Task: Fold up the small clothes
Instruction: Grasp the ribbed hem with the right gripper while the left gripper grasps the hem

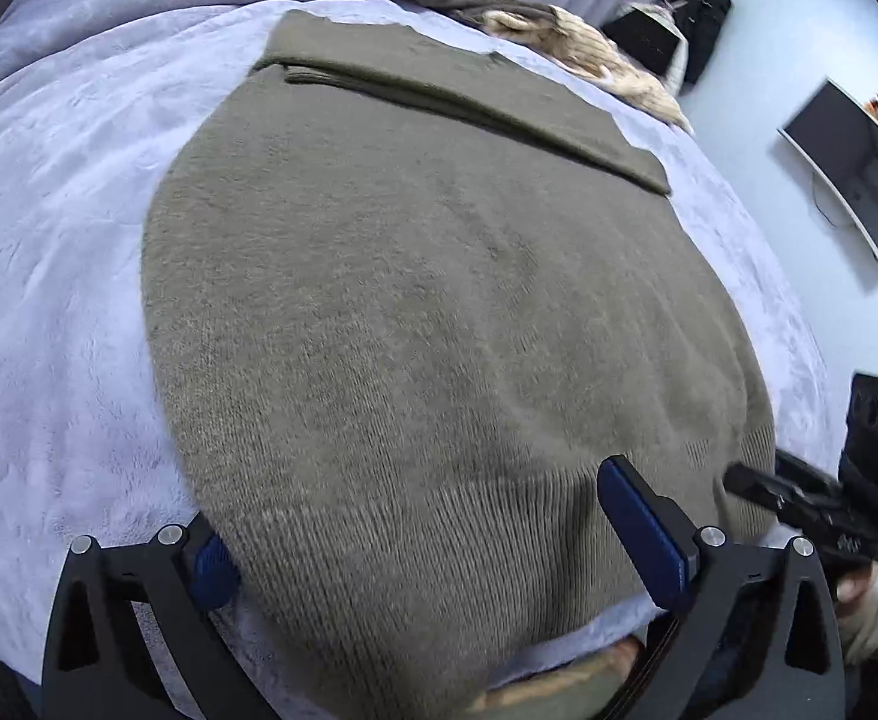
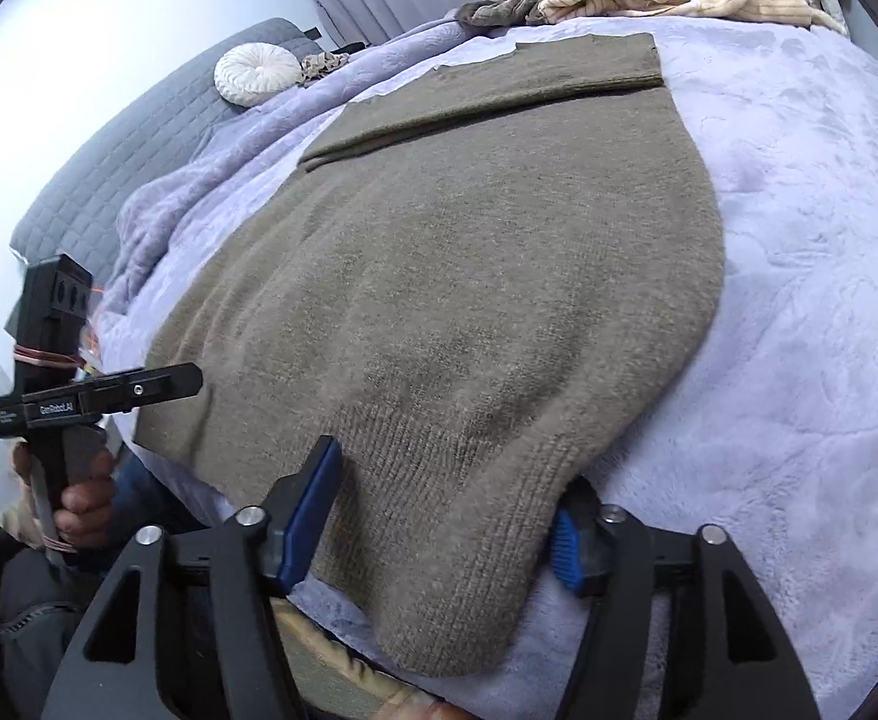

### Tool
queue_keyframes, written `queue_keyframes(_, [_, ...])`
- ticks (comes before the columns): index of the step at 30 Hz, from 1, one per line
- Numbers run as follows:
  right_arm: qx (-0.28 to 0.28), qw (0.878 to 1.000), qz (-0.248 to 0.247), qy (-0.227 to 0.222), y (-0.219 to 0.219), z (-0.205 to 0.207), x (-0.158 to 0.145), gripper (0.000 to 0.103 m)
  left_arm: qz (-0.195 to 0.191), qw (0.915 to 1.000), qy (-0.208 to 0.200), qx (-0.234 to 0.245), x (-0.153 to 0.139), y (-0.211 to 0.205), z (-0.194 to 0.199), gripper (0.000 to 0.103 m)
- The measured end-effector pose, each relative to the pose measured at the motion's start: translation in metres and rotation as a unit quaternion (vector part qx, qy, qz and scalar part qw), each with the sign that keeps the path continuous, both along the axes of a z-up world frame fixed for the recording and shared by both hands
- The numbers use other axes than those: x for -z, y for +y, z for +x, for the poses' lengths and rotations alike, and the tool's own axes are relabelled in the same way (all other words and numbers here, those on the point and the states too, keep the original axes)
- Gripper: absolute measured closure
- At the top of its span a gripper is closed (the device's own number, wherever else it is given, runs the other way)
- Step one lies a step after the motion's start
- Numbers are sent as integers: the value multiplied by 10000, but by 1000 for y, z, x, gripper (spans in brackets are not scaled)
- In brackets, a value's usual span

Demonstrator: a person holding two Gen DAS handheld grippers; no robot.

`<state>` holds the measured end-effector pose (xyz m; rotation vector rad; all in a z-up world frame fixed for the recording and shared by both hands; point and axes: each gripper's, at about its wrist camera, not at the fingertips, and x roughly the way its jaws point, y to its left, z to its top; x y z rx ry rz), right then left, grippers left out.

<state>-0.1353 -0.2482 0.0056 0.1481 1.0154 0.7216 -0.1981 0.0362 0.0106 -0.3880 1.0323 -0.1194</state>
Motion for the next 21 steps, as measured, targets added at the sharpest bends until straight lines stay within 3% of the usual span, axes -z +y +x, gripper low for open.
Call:
queue_keyframes(6, [-10, 10000, 18, -42, -3, -3, 2, 31, 519, 9979, 359, 147, 7, -18, 21, 0])
queue_keyframes(8, [-24, 10000, 50, -36, -1, -3, 1, 26, 596, 9975, 341, 140, 8, -21, 25, 0])
queue_keyframes(14, [-192, 9991, -298, -223, 13, -6, -2, 21, 705, 9957, 409, 442, 7, -25, 31, 0])
queue_keyframes(21, [-63, 10000, -48, -7, 8, 4, -1, 20, 729, 9947, 364, 631, 9, -22, 34, 0])
